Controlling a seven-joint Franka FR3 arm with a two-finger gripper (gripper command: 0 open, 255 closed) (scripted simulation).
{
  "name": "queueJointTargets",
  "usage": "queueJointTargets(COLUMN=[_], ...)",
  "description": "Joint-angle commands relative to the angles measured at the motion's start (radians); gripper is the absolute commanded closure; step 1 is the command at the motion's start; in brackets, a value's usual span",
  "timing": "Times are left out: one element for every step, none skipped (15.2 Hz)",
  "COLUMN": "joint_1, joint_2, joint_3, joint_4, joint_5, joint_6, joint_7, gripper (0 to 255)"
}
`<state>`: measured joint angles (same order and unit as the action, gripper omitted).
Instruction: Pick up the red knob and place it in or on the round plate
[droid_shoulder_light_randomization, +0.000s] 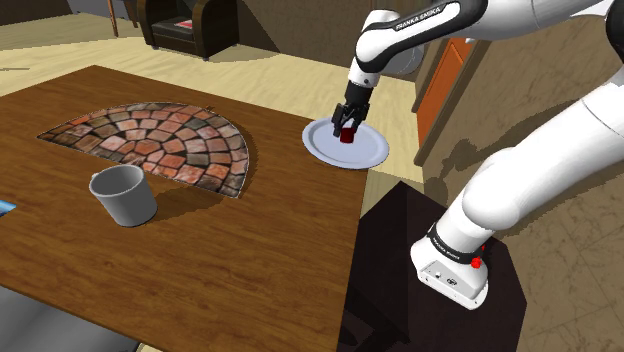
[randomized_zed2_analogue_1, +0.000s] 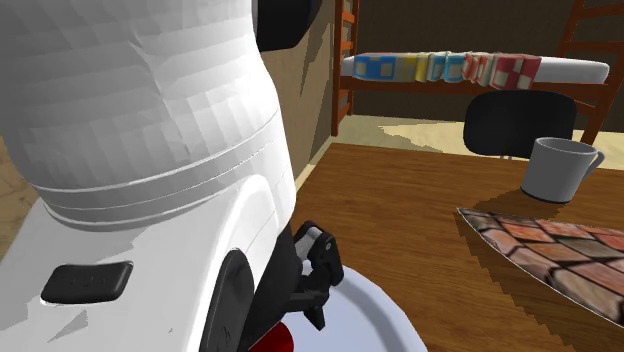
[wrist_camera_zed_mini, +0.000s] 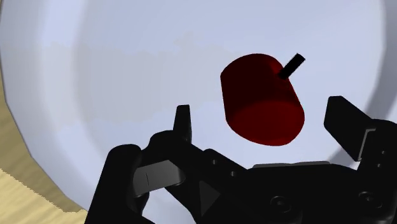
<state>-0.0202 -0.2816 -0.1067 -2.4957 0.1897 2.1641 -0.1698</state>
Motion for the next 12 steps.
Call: queueJointTargets(joint_1=[-0.001, -0.005, -0.009, -0.012, -0.015, -0.015, -0.015, -0.015, -0.015, -0.015, -0.015, -0.015], joint_2=[0.002, -0.014, -0.028, -0.041, -0.050, -0.050, -0.050, -0.050, -0.050, -0.050, -0.050, -0.050], joint_3=[-0.001, -0.004, -0.006, -0.008, -0.010, -0.010, -0.010, -0.010, -0.010, -0.010, -0.010, -0.010], joint_4=[0.003, 0.024, 0.046, 0.069, 0.088, 0.088, 0.088, 0.088, 0.088, 0.088, 0.088, 0.088], joint_5=[-0.001, -0.008, -0.015, -0.021, -0.026, -0.026, -0.026, -0.026, -0.026, -0.026, -0.026, -0.026], joint_6=[-0.002, -0.039, -0.075, -0.111, -0.139, -0.139, -0.139, -0.139, -0.139, -0.139, -0.139, -0.139], joint_7=[-0.002, 0.003, 0.006, 0.009, 0.012, 0.012, 0.012, 0.012, 0.012, 0.012, 0.012, 0.012], gripper=[0, 0, 0, 0, 0, 0, 0, 0, 0, 0, 0, 0])
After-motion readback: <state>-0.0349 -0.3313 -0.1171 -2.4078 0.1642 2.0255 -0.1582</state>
